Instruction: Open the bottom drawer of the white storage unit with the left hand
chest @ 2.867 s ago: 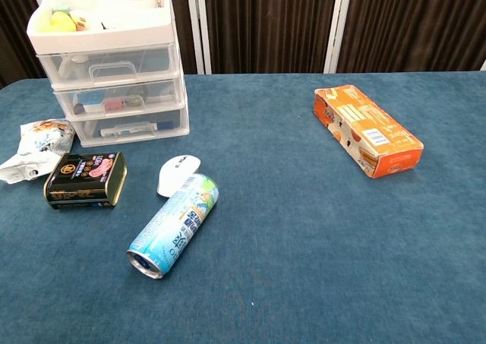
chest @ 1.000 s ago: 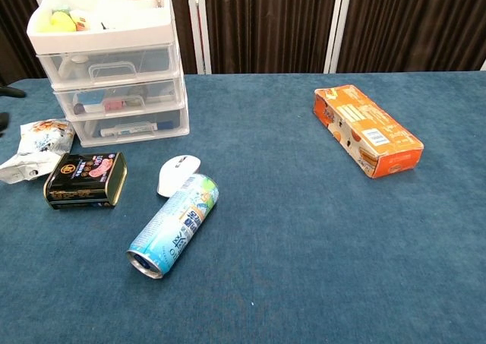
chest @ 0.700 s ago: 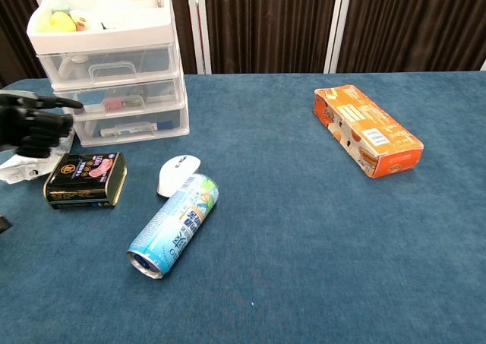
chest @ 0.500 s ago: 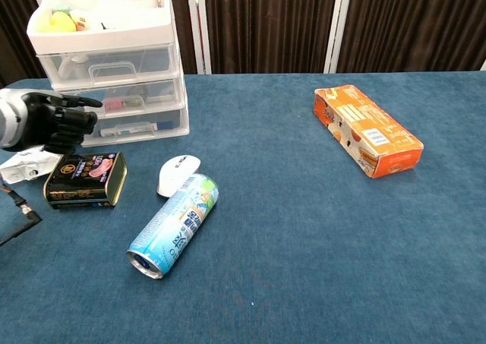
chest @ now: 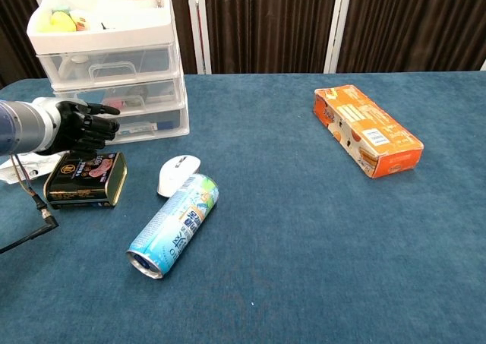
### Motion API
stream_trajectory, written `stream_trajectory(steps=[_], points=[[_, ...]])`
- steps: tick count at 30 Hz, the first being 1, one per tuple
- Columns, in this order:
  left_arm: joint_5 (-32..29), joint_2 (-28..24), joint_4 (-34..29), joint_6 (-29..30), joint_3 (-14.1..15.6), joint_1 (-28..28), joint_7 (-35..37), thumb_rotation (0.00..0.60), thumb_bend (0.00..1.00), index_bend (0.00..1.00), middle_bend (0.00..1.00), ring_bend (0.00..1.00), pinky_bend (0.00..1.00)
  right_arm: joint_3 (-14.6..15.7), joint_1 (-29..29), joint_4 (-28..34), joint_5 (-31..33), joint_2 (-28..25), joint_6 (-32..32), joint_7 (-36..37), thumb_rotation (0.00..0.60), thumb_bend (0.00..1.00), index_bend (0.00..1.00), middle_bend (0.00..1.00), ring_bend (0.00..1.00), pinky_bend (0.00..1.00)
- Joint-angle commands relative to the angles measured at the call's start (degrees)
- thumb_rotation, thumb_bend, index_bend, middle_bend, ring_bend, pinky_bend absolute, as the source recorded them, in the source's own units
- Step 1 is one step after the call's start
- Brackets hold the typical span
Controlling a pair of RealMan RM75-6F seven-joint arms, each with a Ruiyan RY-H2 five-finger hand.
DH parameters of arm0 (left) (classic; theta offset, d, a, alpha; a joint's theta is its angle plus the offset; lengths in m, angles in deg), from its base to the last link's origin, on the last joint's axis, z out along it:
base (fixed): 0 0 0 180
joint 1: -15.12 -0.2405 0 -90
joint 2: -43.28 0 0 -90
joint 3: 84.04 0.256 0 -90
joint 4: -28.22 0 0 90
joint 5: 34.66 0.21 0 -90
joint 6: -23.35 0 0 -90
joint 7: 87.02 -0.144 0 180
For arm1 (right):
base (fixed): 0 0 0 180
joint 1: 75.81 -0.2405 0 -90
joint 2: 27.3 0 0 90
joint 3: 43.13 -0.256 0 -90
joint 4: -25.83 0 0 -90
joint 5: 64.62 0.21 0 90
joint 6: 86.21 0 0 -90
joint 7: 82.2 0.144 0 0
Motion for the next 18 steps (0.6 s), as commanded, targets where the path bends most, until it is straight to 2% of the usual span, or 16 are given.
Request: stream_trajectory(steps=[1, 18], points=[[0.02, 1.03, 1.34, -0.94, -0.4, 0.67, 0.24, 0.6, 0.72, 0.06, 1.0, 0.96, 0.97, 0.01, 0.0, 0.03, -0.01, -0.04, -0.02, 0.09, 0.6, 0.08, 0.0, 0.0, 0.0, 0.04], [3.78, 4.74, 4.02, -1.74, -2.21, 0.64, 4.38, 0.6, 0.72, 0.09, 1.0, 0.96, 0.97, 0.29, 0.01, 0.06, -0.3, -0.03, -0.16, 0.18, 0.6, 0.08, 0.0, 0.0, 0.0, 0.04]])
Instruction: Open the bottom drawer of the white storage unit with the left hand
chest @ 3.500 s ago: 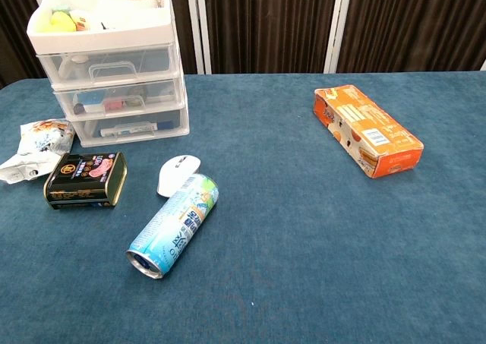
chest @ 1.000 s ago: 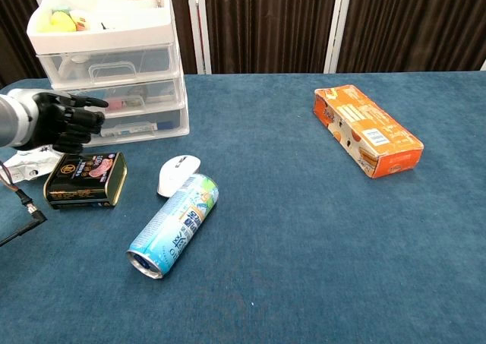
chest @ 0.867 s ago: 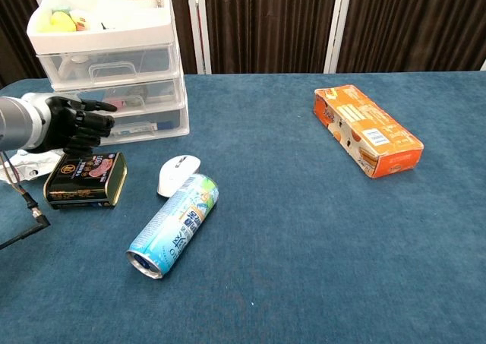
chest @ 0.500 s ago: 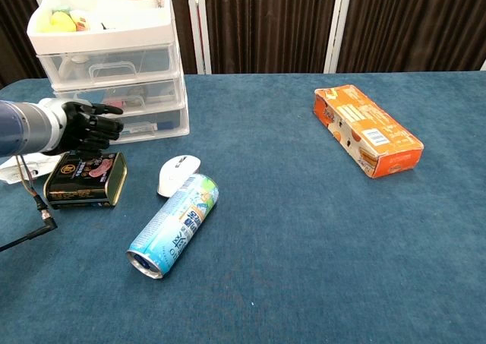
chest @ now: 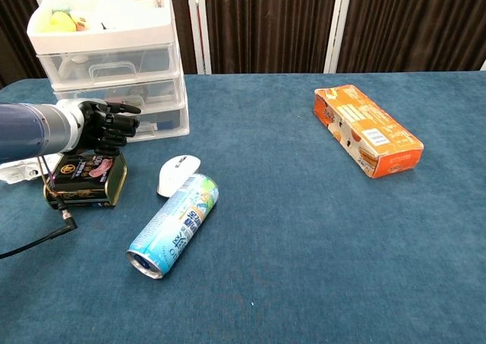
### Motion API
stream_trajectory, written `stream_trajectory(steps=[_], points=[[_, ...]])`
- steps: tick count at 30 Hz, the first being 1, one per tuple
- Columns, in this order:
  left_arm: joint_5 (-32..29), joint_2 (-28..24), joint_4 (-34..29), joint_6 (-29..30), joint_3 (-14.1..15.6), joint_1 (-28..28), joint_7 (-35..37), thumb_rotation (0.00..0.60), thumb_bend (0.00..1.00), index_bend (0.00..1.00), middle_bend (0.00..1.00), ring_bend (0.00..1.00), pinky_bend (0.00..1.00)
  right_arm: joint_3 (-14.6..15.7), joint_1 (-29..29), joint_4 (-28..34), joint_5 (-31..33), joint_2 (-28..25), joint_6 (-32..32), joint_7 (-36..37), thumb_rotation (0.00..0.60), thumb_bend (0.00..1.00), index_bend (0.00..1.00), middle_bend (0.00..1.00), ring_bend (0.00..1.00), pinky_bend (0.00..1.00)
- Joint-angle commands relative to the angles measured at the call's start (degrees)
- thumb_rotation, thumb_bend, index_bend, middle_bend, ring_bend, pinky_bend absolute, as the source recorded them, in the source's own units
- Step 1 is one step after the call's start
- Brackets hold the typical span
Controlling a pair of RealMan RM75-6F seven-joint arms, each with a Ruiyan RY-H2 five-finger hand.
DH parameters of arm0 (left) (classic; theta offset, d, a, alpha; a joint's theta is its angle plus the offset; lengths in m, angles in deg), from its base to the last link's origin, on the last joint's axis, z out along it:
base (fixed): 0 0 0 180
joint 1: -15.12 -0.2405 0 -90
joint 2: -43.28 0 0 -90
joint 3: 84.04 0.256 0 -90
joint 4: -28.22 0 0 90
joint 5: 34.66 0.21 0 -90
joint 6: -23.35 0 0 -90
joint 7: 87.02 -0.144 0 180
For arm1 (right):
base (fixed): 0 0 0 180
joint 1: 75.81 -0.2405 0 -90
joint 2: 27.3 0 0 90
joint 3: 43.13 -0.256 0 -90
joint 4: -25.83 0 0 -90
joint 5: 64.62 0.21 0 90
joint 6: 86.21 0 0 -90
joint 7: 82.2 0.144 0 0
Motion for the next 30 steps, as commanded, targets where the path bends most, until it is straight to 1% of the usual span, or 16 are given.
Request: stream_trajectory(steps=[1, 13, 15, 18, 22, 30], points=[[0.41, 0.46, 0.43, -0.18, -0.4, 0.02, 0.57, 0.6, 0.72, 0.09, 1.0, 0.96, 0.97, 0.02, -0.01, -0.03, 0.03, 0.04, 0.03, 0.02, 0.6, 0.08, 0.0, 0.0, 0.0, 0.04], [1.11, 2.14, 2.35, -0.83, -1.2, 0.57, 1.56, 0.6, 0.72, 0.09, 1.0, 0.96, 0.97, 0.12, -0.07, 0.02, 0.05, 0.12, 0.12, -0.1, 0.6, 0.08, 0.0, 0.0, 0.0, 0.04], [1.07, 2.41, 2.8, -1.13, -1.33, 0.74, 1.64, 0.6, 0.72, 0.12, 1.0, 0.96, 0.97, 0.1, -0.09, 0.07, 0.09, 0.14, 0.14, -0.14, 0.6, 0.08, 0.0, 0.0, 0.0, 0.04], [0.58, 2.79, 3.19, -1.92, -1.88, 0.88, 2.23, 0.6, 0.72, 0.18, 1.0, 0.96, 0.97, 0.02, -0.13, 0.24, 0.3, 0.15, 0.2, -0.32, 0.6, 0.08, 0.0, 0.0, 0.0, 0.04], [1.08, 3.04, 3.02, -2.0, -1.69, 0.92, 2.25, 0.6, 0.72, 0.23, 1.0, 0.96, 0.97, -0.03, -0.15, 0.34, 0.56, 0.17, 0.31, -0.25, 0.6, 0.08, 0.0, 0.0, 0.0, 0.04], [3.16, 2.26, -0.42, -1.35, -0.54, -0.77, 2.98, 0.6, 0.72, 0.24, 1.0, 0.96, 0.97, -0.05, -0.19, 0.53, 0.83, 0.07, 0.5, -0.07, 0.6, 0.08, 0.0, 0.0, 0.0, 0.04]])
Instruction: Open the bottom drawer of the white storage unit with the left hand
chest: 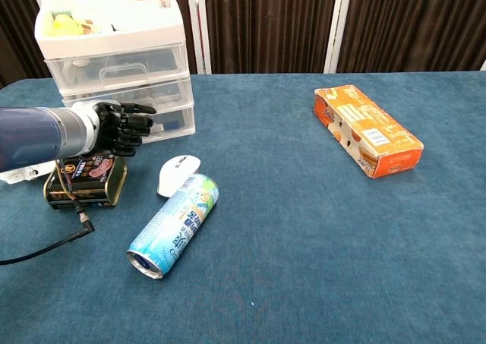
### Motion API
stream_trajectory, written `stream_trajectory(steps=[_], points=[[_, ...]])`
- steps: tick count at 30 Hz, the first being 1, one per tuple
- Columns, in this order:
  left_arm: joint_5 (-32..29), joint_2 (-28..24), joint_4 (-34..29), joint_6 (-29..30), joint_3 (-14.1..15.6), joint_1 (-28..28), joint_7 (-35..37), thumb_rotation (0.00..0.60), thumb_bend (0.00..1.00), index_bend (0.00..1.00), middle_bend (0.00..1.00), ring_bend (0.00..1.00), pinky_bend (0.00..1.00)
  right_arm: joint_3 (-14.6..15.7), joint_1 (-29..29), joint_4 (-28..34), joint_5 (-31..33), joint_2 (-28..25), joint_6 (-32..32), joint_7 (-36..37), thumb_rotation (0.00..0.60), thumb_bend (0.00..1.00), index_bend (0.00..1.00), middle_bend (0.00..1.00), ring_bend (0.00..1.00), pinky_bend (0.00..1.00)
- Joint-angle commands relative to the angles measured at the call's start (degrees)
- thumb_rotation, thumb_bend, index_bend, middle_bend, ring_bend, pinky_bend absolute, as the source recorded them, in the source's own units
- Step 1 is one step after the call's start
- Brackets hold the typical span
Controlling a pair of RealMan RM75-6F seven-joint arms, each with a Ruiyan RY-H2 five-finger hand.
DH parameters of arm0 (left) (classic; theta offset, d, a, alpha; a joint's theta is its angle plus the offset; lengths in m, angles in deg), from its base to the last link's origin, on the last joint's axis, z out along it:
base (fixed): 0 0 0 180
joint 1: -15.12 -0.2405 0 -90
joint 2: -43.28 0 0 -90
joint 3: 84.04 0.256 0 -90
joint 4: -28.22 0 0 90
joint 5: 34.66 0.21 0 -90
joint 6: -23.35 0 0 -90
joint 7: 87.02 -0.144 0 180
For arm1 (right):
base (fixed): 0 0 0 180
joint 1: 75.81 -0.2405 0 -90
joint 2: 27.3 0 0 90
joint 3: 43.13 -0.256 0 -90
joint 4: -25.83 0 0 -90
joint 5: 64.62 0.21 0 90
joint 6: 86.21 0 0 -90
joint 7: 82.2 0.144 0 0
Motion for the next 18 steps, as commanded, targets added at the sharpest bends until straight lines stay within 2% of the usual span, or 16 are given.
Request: stream_trajectory(steps=[1, 9, 13, 18], points=[[0.91, -0.55, -1.62, 0.16, 0.8, -0.96, 0.36, 0.6, 0.72, 0.24, 1.0, 0.96, 0.97, -0.06, 0.0, 0.09, 0.2, -0.04, 0.06, 0.01, 0.6, 0.08, 0.0, 0.0, 0.0, 0.04], [2.91, -1.52, -3.81, 0.24, 2.4, -2.85, 1.18, 0.6, 0.72, 0.24, 1.0, 0.96, 0.97, -0.1, 0.02, 0.07, 0.4, 0.05, 0.02, -0.32, 0.6, 0.08, 0.0, 0.0, 0.0, 0.04], [4.87, -2.48, -5.37, 0.17, 3.44, -4.1, 1.65, 0.6, 0.72, 0.15, 1.0, 0.96, 0.97, -0.19, -0.01, 0.19, 0.7, 0.0, 0.16, -0.15, 0.6, 0.08, 0.0, 0.0, 0.0, 0.04], [9.4, -4.74, -8.25, 0.53, 6.04, -5.72, 0.67, 0.6, 0.72, 0.1, 1.0, 0.95, 0.96, -0.19, 0.01, 0.18, 0.59, 0.0, 0.02, -0.07, 0.6, 0.08, 0.0, 0.0, 0.0, 0.04]])
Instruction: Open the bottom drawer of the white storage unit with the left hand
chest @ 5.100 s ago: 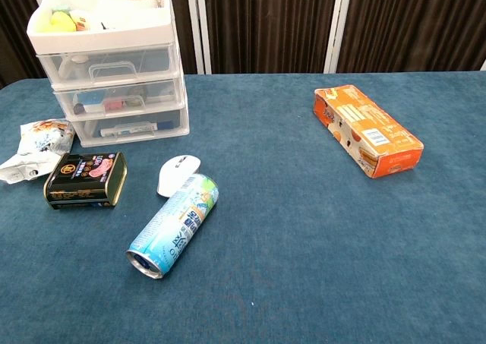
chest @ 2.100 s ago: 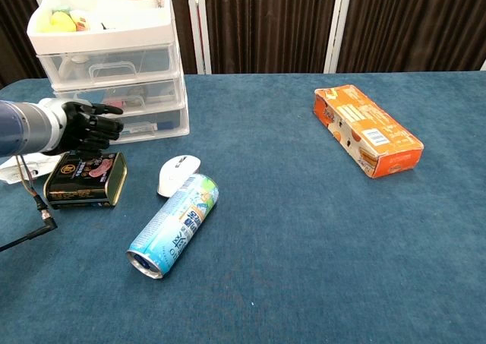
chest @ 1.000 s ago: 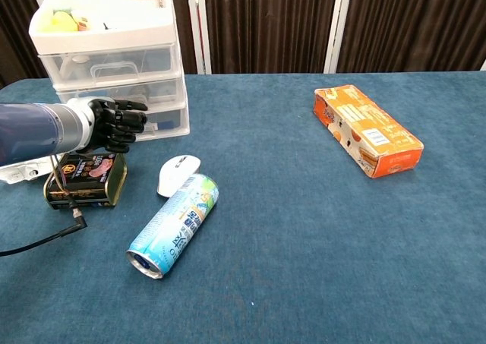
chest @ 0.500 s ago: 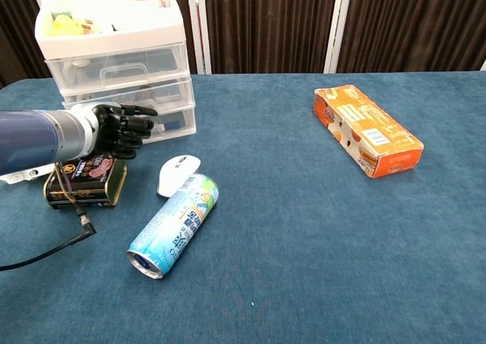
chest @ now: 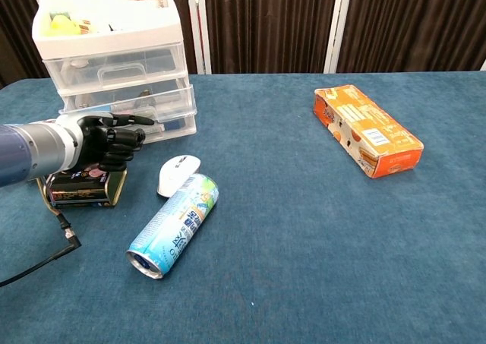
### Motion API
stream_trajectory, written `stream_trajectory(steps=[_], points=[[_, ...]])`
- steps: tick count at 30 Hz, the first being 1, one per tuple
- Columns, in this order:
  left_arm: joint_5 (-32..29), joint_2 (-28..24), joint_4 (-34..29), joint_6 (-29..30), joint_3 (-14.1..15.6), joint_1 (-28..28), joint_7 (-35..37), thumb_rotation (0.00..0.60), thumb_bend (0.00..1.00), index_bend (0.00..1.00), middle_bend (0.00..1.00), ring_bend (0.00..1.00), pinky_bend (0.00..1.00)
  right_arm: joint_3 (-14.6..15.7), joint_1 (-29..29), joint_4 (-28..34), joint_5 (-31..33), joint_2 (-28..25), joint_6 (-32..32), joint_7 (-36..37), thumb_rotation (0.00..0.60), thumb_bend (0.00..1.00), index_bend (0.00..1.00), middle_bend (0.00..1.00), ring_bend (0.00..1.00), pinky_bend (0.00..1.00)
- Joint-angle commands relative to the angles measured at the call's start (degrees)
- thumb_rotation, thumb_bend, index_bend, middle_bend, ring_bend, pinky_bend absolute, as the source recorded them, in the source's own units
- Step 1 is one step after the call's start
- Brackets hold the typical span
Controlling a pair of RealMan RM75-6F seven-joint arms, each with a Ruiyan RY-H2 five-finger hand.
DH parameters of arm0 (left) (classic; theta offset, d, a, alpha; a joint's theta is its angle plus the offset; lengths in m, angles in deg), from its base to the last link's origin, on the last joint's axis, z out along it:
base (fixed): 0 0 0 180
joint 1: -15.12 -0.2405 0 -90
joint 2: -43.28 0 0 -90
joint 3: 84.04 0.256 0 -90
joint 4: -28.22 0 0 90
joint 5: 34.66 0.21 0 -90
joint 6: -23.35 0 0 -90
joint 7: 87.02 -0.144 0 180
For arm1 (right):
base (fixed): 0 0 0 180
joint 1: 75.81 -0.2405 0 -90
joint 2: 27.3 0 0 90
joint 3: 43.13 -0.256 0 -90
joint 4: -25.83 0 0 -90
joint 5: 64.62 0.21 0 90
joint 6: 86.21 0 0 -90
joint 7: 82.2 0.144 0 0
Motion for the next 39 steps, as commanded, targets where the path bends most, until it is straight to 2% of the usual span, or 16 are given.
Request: stream_trajectory(steps=[1, 6, 9, 15, 22, 26, 31, 39], points=[[3.62, -2.01, -2.23, 0.25, 2.65, -1.1, -1.64, 0.6, 0.71, 0.1, 1.0, 0.95, 0.96, 0.02, 0.04, -0.07, -0.08, 0.07, -0.11, 0.0, 0.6, 0.08, 0.0, 0.0, 0.0, 0.04], [7.35, -6.16, -6.22, -0.38, 6.39, -1.46, -5.73, 0.6, 0.7, 0.1, 1.0, 0.95, 0.96, -0.01, 0.05, 0.05, 0.0, 0.06, -0.14, -0.12, 0.6, 0.08, 0.0, 0.0, 0.0, 0.04], [11.0, -7.99, -8.34, 1.63, 8.0, -1.14, -9.21, 0.6, 0.7, 0.12, 1.0, 0.95, 0.96, 0.03, 0.08, 0.04, -0.04, 0.17, -0.21, -0.34, 0.6, 0.08, 0.0, 0.0, 0.0, 0.04], [15.57, -9.69, -11.62, 7.61, 8.46, 0.08, -15.71, 0.6, 0.7, 0.14, 1.0, 0.95, 0.96, 0.05, 0.09, -0.11, -0.09, 0.54, -0.32, -0.9, 0.6, 0.08, 0.0, 0.0, 0.0, 0.04], [10.46, -10.21, -12.81, 12.77, 7.27, 3.52, -25.34, 0.6, 0.7, 0.13, 1.0, 0.96, 0.97, 0.16, 0.11, 0.11, 0.23, 0.4, -0.01, -1.42, 0.6, 0.08, 0.0, 0.0, 0.0, 0.04], [4.99, -10.38, -13.11, 14.66, 6.6, 5.58, -30.38, 0.6, 0.7, 0.12, 1.0, 0.96, 0.97, 0.22, 0.1, 0.14, 0.27, 0.37, 0.09, -1.53, 0.6, 0.08, 0.0, 0.0, 0.0, 0.04], [-1.7, -10.96, -13.52, 15.55, 5.59, 7.1, -33.47, 0.6, 0.7, 0.12, 1.0, 0.96, 0.97, 0.23, 0.1, 0.26, 0.41, 0.31, 0.21, -1.59, 0.6, 0.08, 0.0, 0.0, 0.0, 0.04], [-8.29, -11.33, -11.6, 14.99, 5.75, 8.56, -36.15, 0.6, 0.7, 0.13, 1.0, 0.96, 0.97, 0.28, 0.06, 0.4, 0.55, 0.27, 0.44, -1.63, 0.6, 0.08, 0.0, 0.0, 0.0, 0.04]])
